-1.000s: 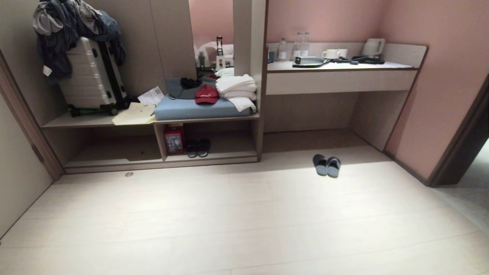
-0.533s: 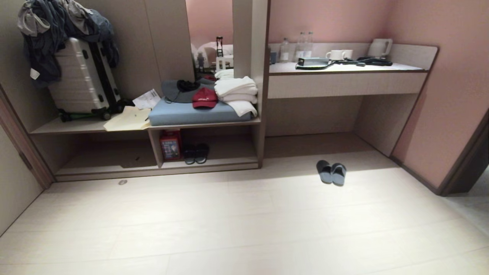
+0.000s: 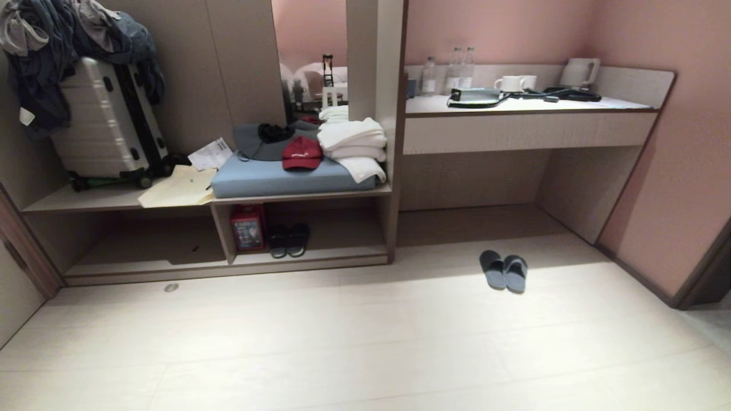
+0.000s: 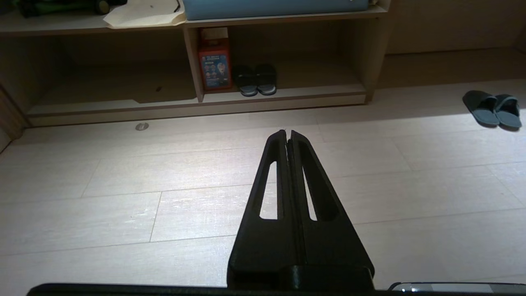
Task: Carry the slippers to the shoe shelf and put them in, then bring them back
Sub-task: Pick up the slippers on the floor
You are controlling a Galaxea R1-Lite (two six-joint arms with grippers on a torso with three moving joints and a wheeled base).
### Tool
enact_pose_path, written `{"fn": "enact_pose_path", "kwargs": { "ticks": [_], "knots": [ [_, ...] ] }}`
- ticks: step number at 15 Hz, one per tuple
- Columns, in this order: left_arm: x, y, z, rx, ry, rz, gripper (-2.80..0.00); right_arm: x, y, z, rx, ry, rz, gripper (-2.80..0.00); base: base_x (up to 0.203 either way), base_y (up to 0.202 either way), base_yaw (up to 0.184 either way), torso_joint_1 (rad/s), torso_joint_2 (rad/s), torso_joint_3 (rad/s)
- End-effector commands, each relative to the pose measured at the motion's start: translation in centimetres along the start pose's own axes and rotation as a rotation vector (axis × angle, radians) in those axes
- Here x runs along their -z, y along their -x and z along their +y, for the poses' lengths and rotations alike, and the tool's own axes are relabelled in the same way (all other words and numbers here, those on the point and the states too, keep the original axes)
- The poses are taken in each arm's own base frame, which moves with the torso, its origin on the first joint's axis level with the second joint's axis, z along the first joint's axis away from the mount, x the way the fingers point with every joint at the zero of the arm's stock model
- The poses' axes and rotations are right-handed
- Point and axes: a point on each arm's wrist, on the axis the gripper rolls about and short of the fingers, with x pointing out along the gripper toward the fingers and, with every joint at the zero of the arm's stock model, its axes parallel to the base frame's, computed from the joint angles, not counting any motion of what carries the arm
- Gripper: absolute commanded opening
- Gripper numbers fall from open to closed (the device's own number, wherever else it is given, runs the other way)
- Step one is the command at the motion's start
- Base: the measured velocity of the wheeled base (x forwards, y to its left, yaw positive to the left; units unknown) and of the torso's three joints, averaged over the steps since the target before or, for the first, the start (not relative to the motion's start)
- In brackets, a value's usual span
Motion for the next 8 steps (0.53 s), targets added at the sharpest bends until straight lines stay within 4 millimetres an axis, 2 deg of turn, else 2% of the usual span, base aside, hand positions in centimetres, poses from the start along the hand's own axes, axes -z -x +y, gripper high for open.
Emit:
{"fn": "enact_pose_path", "kwargs": {
  "ticks": [1,8],
  "knots": [
    [0.04,-0.01,0.00,0.000,0.001,0.001,-2.80,0.04,-0.01,0.00,0.001,0.001,0.001,-2.80,0.195,0.000,-0.001,0.005,0.00,0.002],
    [0.04,-0.01,0.00,0.000,0.001,0.001,-2.80,0.04,-0.01,0.00,0.000,0.001,0.001,-2.80,0.195,0.000,0.000,0.002,0.00,0.002]
  ]
}}
